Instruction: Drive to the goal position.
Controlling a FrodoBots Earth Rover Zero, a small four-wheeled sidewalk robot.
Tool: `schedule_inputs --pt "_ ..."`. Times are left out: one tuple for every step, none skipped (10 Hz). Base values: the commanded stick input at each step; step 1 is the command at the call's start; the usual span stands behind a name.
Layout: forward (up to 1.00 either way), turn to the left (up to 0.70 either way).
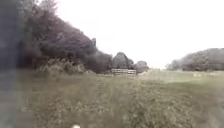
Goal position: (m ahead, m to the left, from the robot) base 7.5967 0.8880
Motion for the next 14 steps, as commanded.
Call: schedule_inputs --pt "0.70 -0.14" --pt "0.70 -0.14" --pt "0.70 -0.14" --pt "0.70 -0.14" --pt "0.70 -0.03" --pt "0.70 -0.02" --pt "0.70 0.00" --pt "0.70 -0.02" --pt "0.70 -0.03" --pt "0.70 -0.14" --pt "0.70 -0.14" --pt "0.70 -0.14" --pt "0.70 -0.14" --pt "0.70 -0.14"
